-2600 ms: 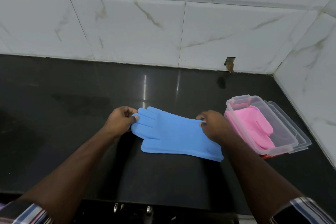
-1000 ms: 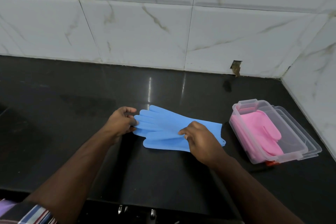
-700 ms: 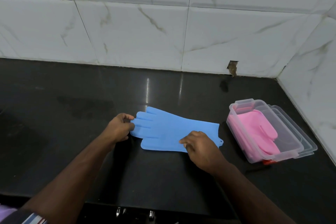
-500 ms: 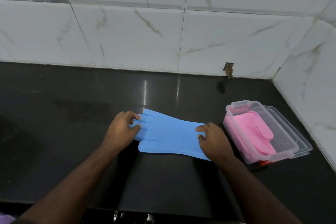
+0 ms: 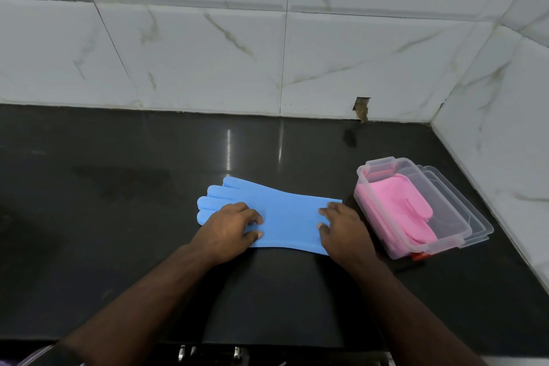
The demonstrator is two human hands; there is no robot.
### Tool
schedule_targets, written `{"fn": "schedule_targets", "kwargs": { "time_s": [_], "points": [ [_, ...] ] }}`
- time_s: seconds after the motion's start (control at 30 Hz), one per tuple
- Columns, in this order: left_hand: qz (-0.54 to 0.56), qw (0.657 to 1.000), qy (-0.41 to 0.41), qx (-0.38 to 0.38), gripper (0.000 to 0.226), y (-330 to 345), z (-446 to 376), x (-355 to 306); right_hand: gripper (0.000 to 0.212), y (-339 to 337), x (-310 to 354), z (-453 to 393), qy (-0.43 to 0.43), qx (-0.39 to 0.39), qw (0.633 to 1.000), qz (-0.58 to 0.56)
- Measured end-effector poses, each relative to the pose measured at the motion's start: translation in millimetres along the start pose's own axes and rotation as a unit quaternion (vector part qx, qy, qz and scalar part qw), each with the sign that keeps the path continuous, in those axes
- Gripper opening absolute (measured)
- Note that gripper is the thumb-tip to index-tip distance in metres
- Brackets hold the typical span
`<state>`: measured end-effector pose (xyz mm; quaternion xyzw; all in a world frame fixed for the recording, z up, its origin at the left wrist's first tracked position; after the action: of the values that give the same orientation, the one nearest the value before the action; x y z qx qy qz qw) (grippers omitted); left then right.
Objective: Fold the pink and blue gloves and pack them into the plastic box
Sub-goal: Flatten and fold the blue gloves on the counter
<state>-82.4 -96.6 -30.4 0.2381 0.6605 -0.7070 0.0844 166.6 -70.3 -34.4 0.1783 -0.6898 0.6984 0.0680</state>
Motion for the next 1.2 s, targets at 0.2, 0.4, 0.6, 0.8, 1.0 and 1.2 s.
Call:
{"fn": "schedule_targets", "kwargs": {
  "time_s": [0.2, 0.4, 0.6, 0.8, 1.0, 1.2],
  "points": [
    [-0.010, 0.999, 0.050, -0.004, 0.025, 0, -1, -19, 0.026, -24, -17, 3, 0.031, -0.016, 0.995, -0.098],
    [-0.065, 0.994, 0.079, 0.036, 0.029, 12, -5, -38, 0.033, -24, -9, 16, -0.012, 0.202, 0.976, -0.086],
    [-0.073, 0.994, 0.082, 0.015, 0.016, 11, -10, -46, 0.026, -31, -4, 12, -0.054, 0.137, 0.989, 0.029],
    [-0.052, 0.995, 0.088, 0.016, 0.016, 15, -10, -48, 0.025, -34, -7, 12, -0.056, 0.142, 0.986, 0.072],
    [-0.022, 0.996, 0.064, -0.059, 0.022, 6, -12, -41, 0.025, -37, 1, 7, -0.006, 0.079, 0.994, -0.069],
    [-0.092, 0.985, 0.042, -0.137, 0.036, 0, -22, -36, 0.041, -14, 35, -12, -0.049, 0.021, 0.996, -0.067]
  ]
}}
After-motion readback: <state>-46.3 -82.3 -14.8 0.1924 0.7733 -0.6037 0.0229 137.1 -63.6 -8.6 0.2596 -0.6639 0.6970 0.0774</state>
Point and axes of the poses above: each hand's wrist, its own z-axis away from the middle knuckle, its own y-axis out of the palm, x = y × z, the point moved 5 cm from there along -z, towards the middle knuckle, and after that the axes turned 1 degree about -x, right-handed, at the moved point
